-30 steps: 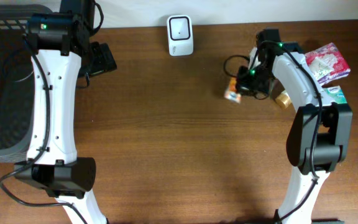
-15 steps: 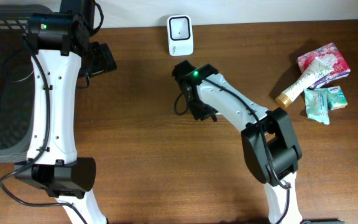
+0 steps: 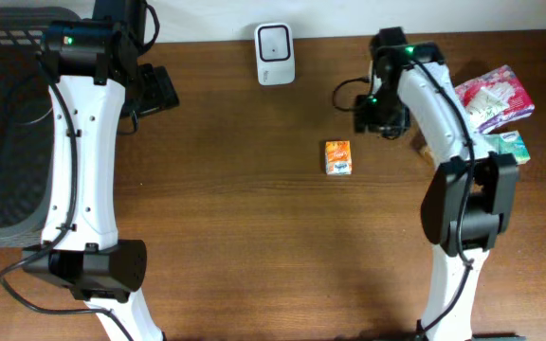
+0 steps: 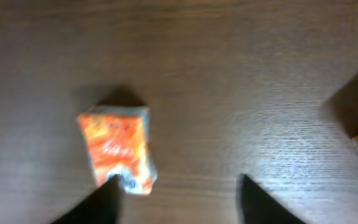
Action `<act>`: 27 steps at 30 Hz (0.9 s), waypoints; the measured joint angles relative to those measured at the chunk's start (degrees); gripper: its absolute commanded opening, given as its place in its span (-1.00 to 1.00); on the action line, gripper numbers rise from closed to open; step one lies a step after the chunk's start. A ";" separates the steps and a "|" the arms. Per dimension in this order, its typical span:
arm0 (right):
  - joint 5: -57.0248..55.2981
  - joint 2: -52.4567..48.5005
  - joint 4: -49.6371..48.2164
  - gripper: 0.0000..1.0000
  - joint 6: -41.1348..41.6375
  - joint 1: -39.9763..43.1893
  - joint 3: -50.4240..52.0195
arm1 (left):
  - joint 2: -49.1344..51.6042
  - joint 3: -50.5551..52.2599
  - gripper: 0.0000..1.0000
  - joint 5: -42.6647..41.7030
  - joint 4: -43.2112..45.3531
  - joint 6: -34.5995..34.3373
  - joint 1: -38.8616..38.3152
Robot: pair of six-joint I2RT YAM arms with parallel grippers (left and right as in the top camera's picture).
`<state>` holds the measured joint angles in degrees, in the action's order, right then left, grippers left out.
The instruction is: Scan the item barcode
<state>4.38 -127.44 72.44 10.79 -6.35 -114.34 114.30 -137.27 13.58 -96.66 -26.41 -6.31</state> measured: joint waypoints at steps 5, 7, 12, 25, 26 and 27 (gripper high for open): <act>10.73 -4.63 -2.43 0.02 -8.04 0.20 2.95 | 0.00 0.00 0.98 0.00 -0.02 0.00 0.00; 11.89 -4.74 -5.51 -0.25 -8.50 0.20 6.56 | 0.00 0.00 0.98 0.02 0.00 0.00 0.00; 22.23 -4.28 -8.17 -0.92 -11.04 0.26 12.94 | 0.00 0.00 0.98 0.00 0.00 0.00 0.00; 61.79 -3.78 24.26 -0.92 -67.10 0.26 1.20 | 0.00 0.00 0.98 0.00 0.00 0.00 0.00; 61.94 -3.78 24.26 -0.92 -67.58 0.26 1.20 | 0.00 0.00 0.98 0.00 0.00 0.00 0.00; 61.94 -3.78 24.26 -0.92 -67.80 0.26 1.20 | 0.00 0.00 0.98 0.02 0.00 0.00 0.00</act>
<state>66.32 -131.22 96.71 -57.01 -6.09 -113.14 114.30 -137.27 13.61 -96.66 -26.41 -6.31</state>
